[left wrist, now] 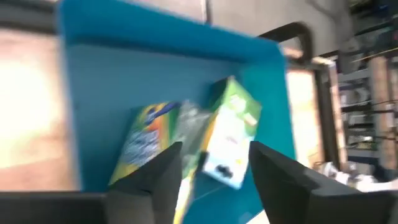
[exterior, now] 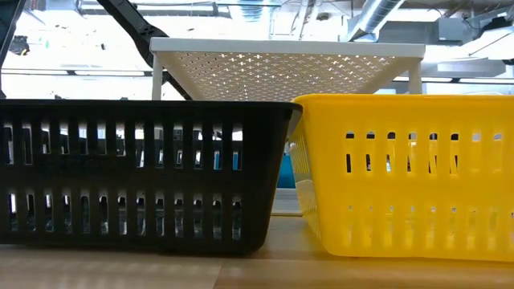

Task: Pick & Place Office Desk Supplies
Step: Put the crayon box into the blue bin

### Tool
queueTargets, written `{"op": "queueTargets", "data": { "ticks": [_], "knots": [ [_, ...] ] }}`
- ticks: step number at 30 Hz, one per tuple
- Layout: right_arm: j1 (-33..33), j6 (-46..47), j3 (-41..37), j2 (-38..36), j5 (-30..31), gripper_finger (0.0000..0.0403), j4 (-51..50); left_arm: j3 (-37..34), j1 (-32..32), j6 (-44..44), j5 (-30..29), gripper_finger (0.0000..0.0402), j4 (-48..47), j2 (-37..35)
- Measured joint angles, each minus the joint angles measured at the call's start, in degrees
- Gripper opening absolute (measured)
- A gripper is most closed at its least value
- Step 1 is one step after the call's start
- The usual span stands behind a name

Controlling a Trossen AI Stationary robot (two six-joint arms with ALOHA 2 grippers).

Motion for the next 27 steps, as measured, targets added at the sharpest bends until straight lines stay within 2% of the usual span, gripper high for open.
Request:
{"op": "queueTargets", "data": {
  "ticks": [11,15,27],
  "knots": [
    [0.0,0.3,0.0,0.0,0.6,0.0103,0.0,0.0,-0.2,3.1,-0.5,0.0009,-2.5,0.5],
    [0.0,0.3,0.0,0.0,0.6,0.0103,0.0,0.0,-0.4,3.3,-0.4,0.0007,-2.5,0.5],
    [0.0,-1.2,0.0,0.0,0.6,0.0103,0.0,0.0,-0.4,4.5,7.9,0.0000,-2.1,2.6]
  ]
}}
